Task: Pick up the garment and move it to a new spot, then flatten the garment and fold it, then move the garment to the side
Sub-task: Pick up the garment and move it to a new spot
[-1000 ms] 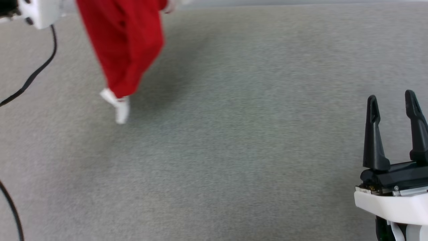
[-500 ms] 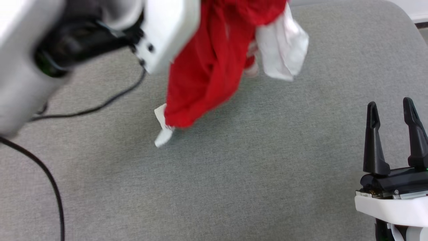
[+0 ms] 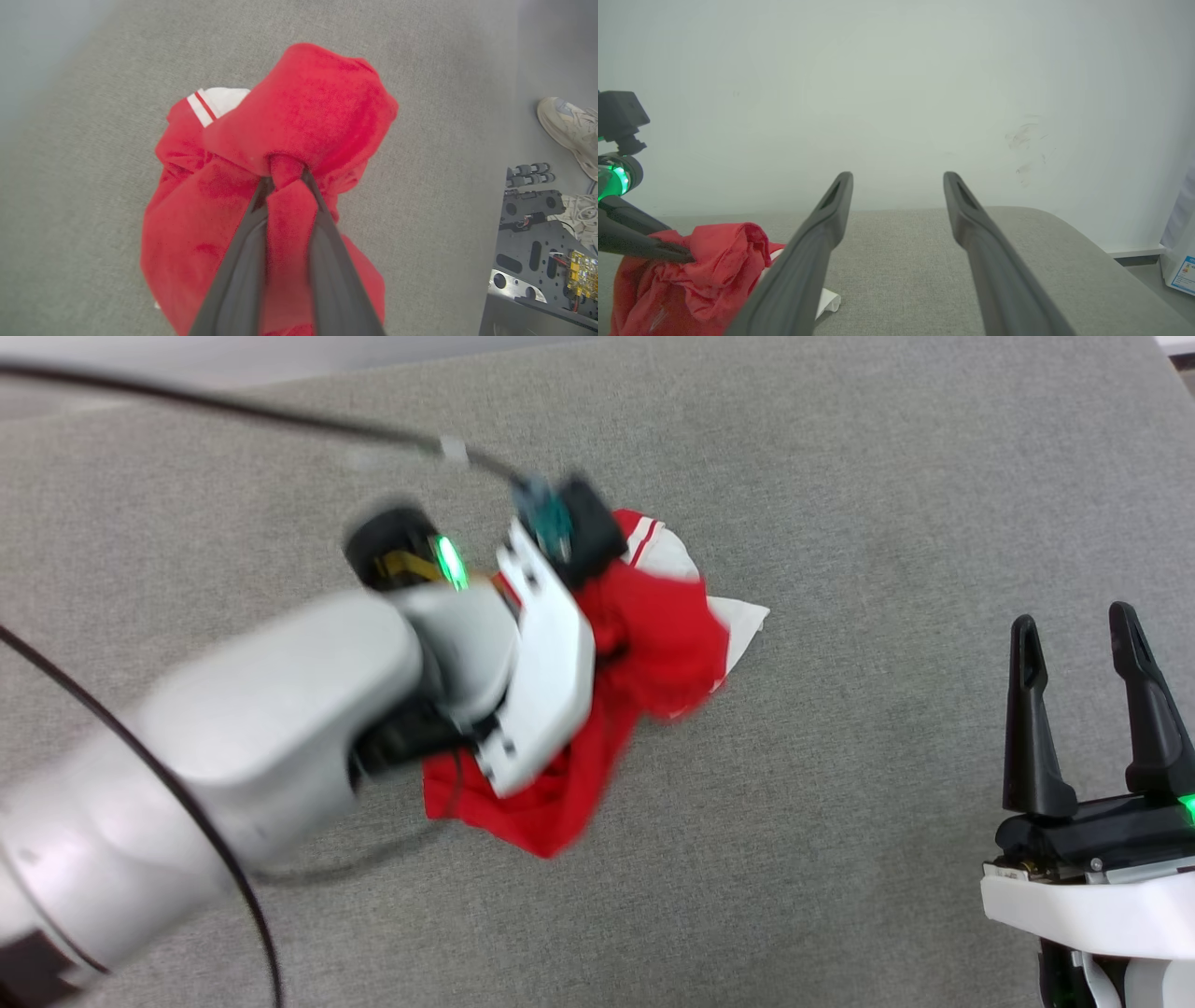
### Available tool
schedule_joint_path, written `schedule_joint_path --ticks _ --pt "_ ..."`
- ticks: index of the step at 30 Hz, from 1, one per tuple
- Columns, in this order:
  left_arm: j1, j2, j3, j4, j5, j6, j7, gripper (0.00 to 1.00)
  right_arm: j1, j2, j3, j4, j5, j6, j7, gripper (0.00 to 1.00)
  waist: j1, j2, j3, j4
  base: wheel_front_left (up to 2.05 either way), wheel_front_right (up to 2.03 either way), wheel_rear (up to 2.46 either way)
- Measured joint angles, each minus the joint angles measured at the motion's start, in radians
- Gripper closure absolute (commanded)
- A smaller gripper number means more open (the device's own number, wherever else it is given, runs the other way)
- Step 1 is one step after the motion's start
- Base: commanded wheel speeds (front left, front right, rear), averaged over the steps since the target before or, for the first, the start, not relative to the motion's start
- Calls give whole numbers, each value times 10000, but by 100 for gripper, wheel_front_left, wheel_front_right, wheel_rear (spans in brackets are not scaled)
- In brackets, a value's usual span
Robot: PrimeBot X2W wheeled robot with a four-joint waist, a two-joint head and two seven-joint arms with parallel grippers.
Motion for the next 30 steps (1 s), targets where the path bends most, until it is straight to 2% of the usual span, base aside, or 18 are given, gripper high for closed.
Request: schedule_joint_path --ticks 4,7,13,14,15,19,23,26,30 --pt "1151 -458 -134 470 443 0 -109 100 -15 0 23 94 -33 0 0 0 0 0 158 -6 0 0 0" --pt "2150 -725 -127 709 1152 2 345 100 -49 0 77 161 -67 0 0 0 0 0 265 -19 0 0 0" --pt "2872 -1191 -52 1108 1252 10 -111 100 -102 0 100 316 -104 0 0 0 0 0 243 43 0 0 0" --pt "2900 -1241 -75 1216 1227 10 -360 79 -96 0 105 347 -113 0 2 0 0 0 190 60 0 0 0" --pt "2908 -1287 -96 1308 1208 10 -629 0 -79 0 105 378 -115 0 0 0 0 0 125 80 0 0 0" --pt "2790 -1465 8 1475 1406 0 -2203 0 117 0 109 479 -180 0 0 0 0 0 -233 202 0 0 0" --pt "2694 -1524 568 1484 1898 153 -3988 0 436 0 136 575 -268 0 0 0 0 0 -718 378 0 0 0" --pt "2894 -1534 951 1386 2194 690 -5108 0 611 0 92 608 -320 0 0 0 0 0 -1098 537 0 0 0" --pt "3390 -1325 1505 1204 2715 1841 -6627 0 859 0 21 686 -439 0 0 0 0 0 -1546 780 0 0 0"
